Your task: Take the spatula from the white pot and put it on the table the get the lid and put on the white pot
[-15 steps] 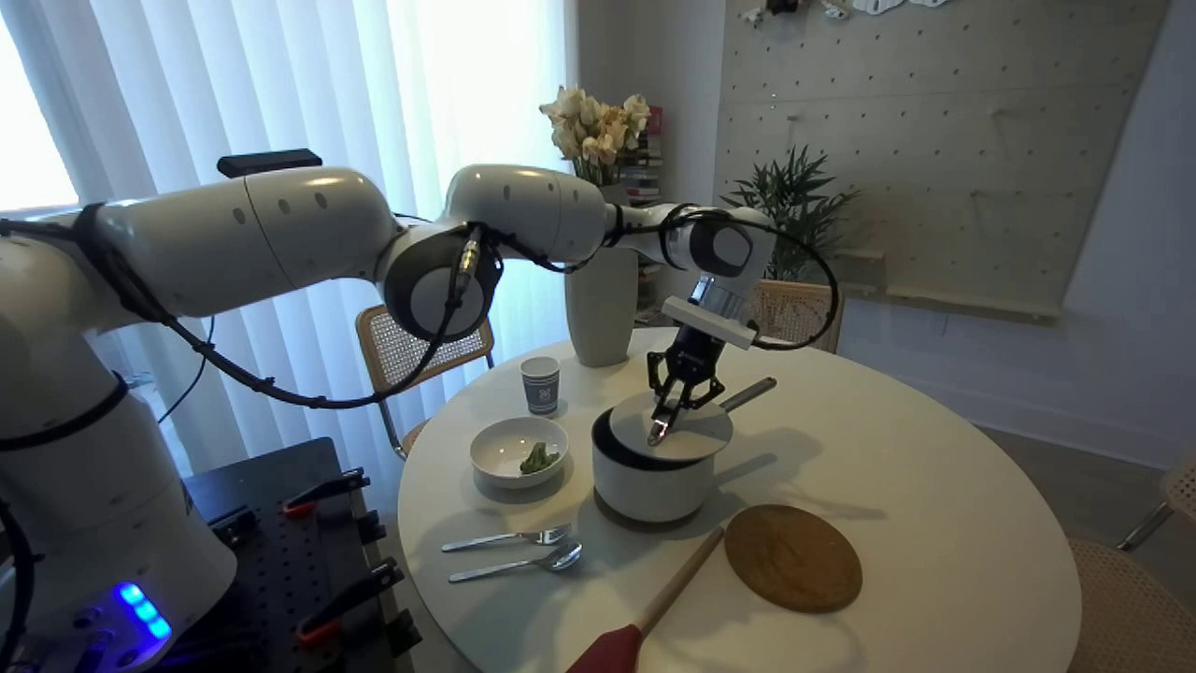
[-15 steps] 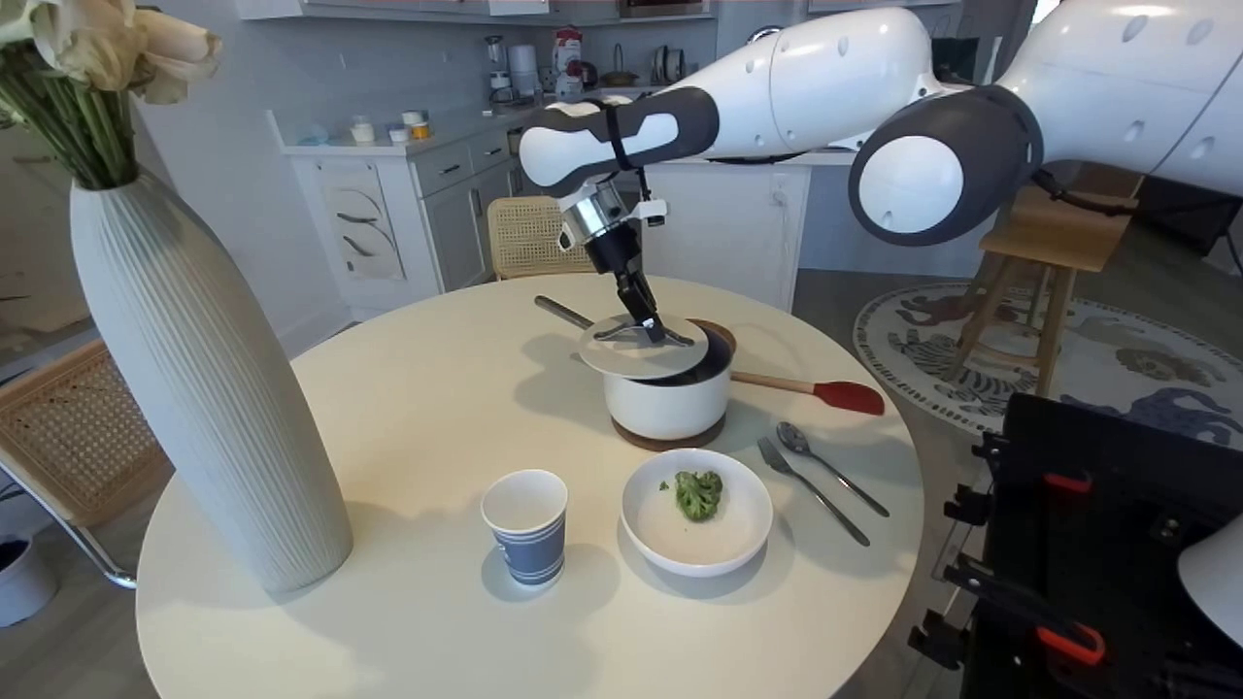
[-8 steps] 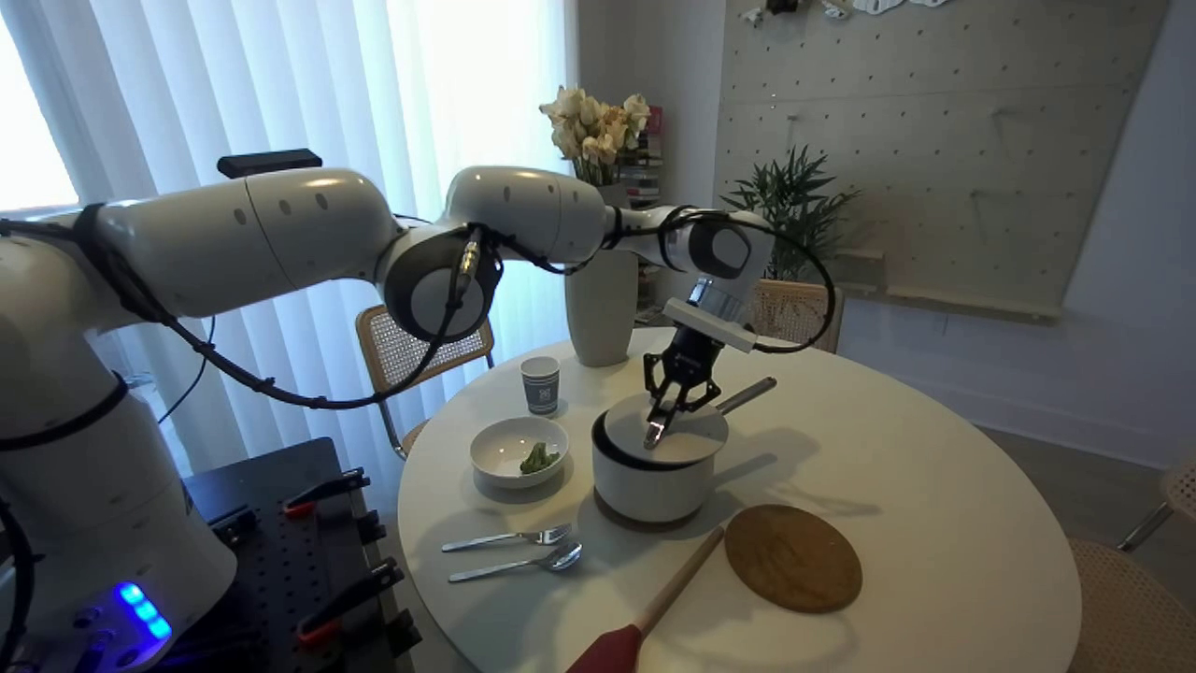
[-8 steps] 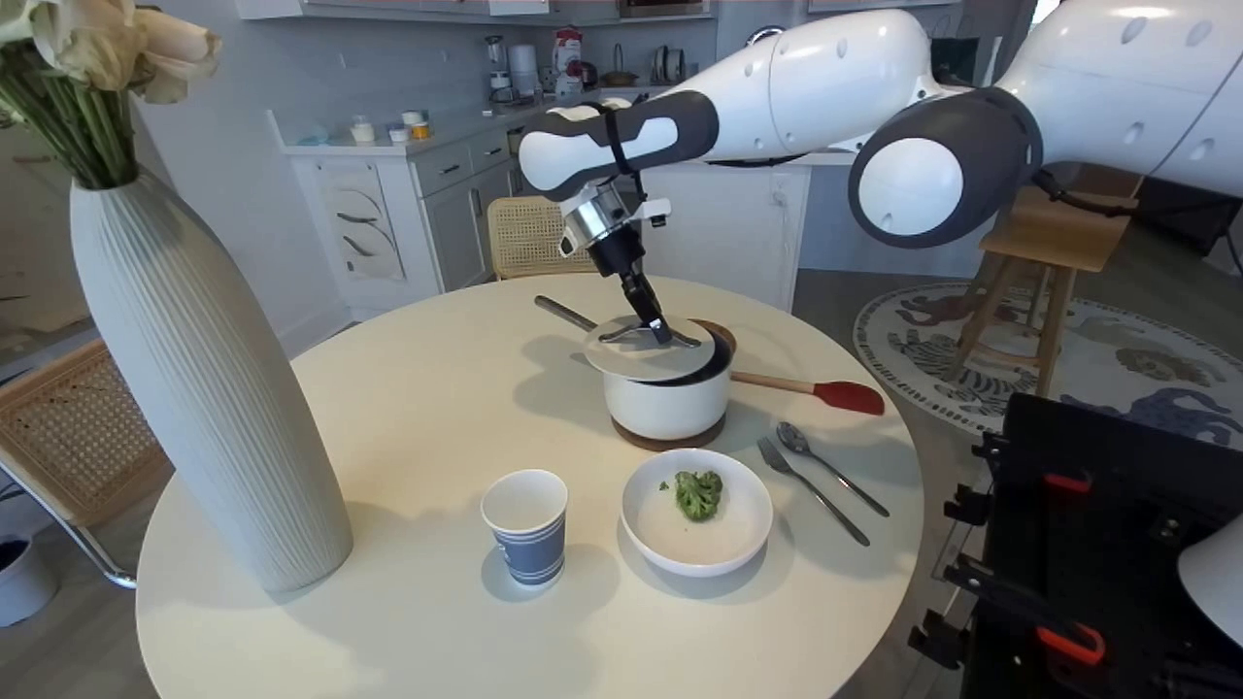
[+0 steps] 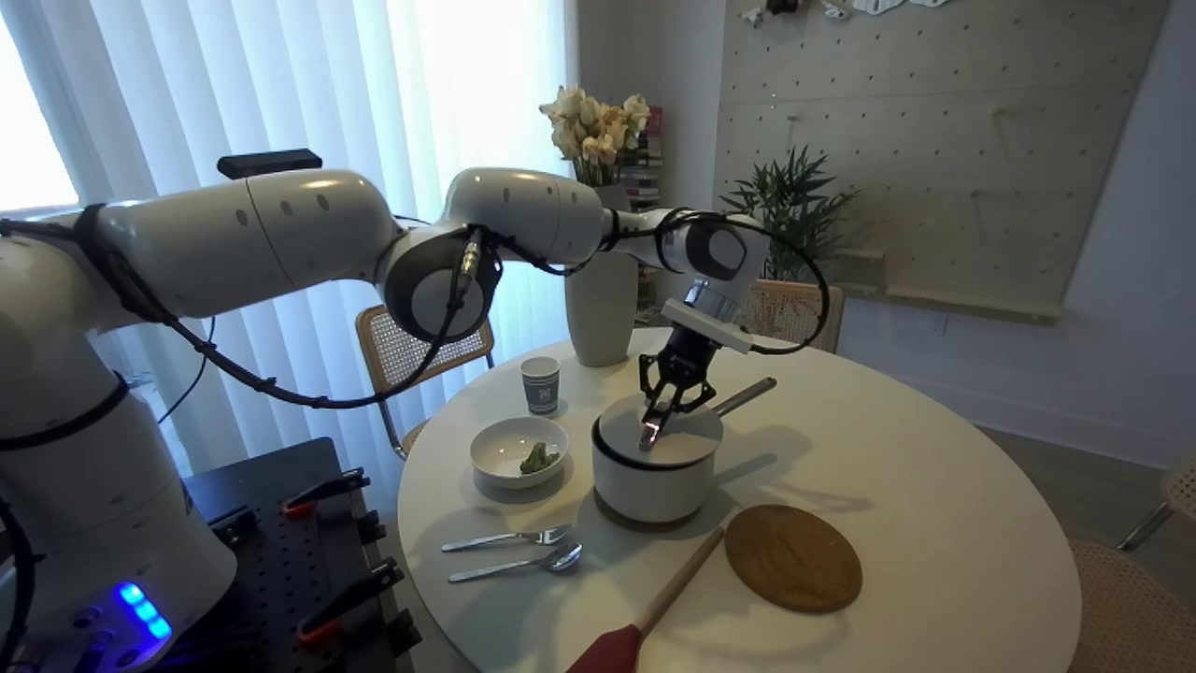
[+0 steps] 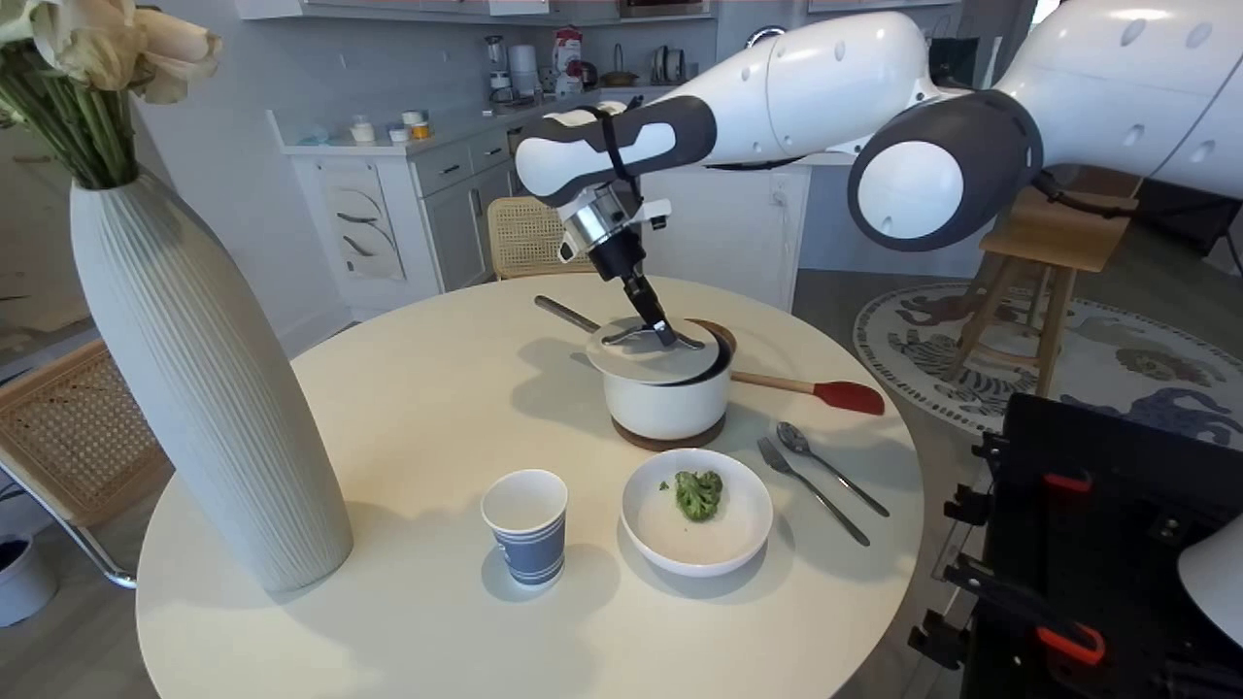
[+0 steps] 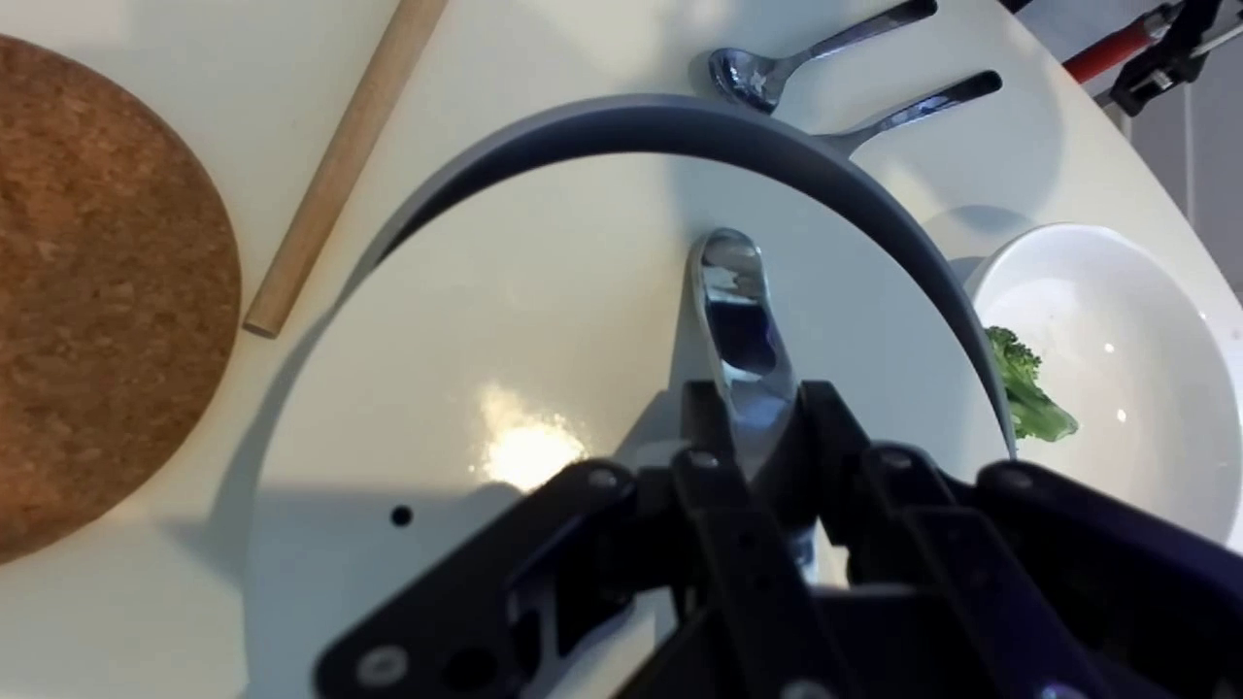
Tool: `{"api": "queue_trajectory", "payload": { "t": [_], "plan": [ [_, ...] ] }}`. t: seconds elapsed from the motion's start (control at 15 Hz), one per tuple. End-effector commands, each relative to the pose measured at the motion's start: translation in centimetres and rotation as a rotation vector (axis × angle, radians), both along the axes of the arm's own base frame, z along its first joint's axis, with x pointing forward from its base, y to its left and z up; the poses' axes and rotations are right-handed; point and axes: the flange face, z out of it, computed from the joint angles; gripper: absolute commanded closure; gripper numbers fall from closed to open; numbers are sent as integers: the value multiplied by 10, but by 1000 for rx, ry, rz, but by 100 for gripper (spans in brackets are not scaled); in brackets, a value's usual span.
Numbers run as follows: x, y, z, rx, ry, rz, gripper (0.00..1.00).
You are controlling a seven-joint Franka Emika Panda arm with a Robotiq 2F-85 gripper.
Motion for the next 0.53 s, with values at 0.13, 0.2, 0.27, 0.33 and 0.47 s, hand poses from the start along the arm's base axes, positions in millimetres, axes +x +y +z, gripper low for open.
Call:
{"api": "queue_trajectory", "payload": {
  "t": [0.13,0.2,0.27,0.33,0.47],
  "plan": [
    [-9,-3,-5,-16,70,50,94],
    [-9,-3,-6,-20,66,49,94],
    [-9,-3,-6,-23,64,49,94],
    [-8,-4,-7,-26,63,48,94],
    [-8,-4,-7,-32,58,47,94]
  ]
}}
